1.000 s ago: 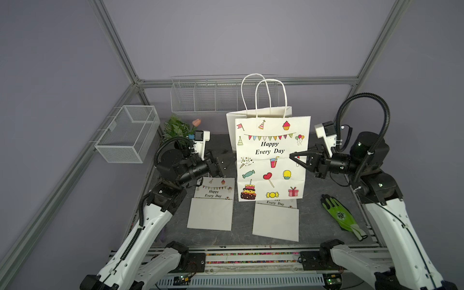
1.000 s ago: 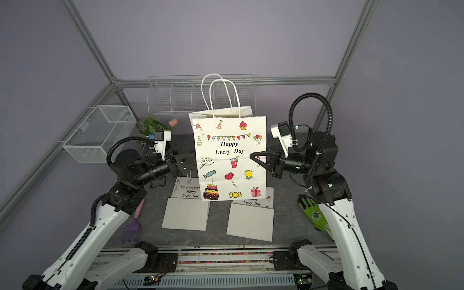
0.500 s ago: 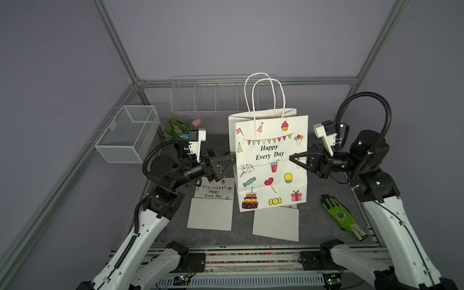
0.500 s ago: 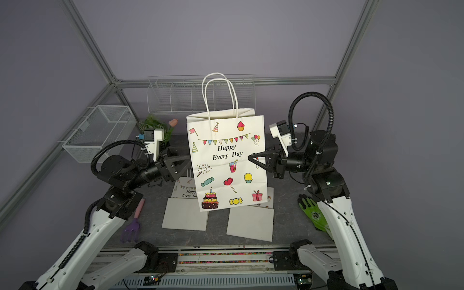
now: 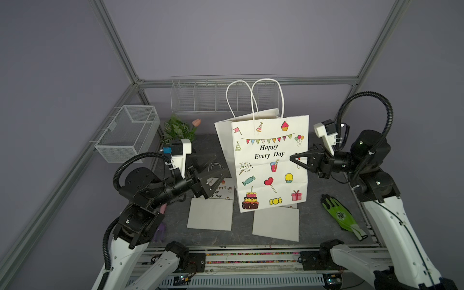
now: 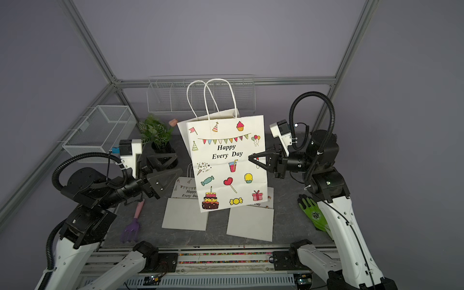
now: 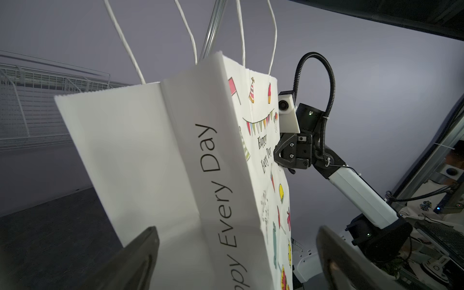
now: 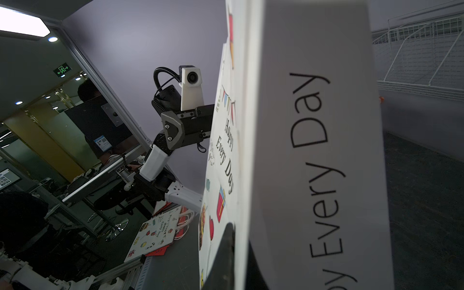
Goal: Put away the paper bag
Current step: Press the paper bag.
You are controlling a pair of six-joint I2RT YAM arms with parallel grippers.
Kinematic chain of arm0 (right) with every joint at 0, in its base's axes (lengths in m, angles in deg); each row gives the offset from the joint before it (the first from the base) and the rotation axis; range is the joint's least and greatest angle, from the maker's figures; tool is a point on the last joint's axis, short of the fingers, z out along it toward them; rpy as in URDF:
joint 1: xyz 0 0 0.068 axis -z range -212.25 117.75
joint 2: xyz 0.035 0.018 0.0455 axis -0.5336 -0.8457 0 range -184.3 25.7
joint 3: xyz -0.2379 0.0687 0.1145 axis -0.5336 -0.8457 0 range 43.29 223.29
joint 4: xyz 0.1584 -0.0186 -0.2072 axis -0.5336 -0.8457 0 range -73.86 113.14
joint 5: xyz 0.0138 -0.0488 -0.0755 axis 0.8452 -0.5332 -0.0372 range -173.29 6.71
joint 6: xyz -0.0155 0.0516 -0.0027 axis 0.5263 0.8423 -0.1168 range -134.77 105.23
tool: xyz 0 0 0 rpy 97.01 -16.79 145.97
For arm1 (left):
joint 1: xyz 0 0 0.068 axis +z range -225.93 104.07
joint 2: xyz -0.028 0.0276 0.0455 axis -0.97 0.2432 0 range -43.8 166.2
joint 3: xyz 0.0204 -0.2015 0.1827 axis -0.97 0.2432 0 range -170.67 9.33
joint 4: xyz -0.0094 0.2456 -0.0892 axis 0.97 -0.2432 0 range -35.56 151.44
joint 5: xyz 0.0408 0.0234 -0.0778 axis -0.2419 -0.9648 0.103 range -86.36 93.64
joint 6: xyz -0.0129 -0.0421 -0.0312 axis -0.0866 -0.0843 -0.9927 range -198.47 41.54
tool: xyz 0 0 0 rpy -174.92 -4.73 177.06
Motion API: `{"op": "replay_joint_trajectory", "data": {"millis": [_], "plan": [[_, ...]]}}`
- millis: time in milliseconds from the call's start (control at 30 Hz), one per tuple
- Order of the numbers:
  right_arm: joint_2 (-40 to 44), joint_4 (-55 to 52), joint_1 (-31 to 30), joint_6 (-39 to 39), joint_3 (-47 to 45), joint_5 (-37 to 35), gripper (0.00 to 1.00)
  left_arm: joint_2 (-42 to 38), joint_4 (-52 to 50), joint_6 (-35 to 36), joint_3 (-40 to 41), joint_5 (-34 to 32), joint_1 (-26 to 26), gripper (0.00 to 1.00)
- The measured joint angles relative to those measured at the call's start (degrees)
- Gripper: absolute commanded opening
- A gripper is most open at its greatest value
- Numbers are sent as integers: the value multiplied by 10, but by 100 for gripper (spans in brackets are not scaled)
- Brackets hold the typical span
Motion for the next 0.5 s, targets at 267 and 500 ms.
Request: {"op": "replay_joint_trajectory", "data": {"millis": [267, 500], "plan": [[0, 20, 1, 13, 5, 6, 7, 24, 26, -24, 8, 16, 0, 99], [-2, 25, 1, 17, 7, 5, 7, 78, 121, -96, 54, 46, -16, 99]]}}
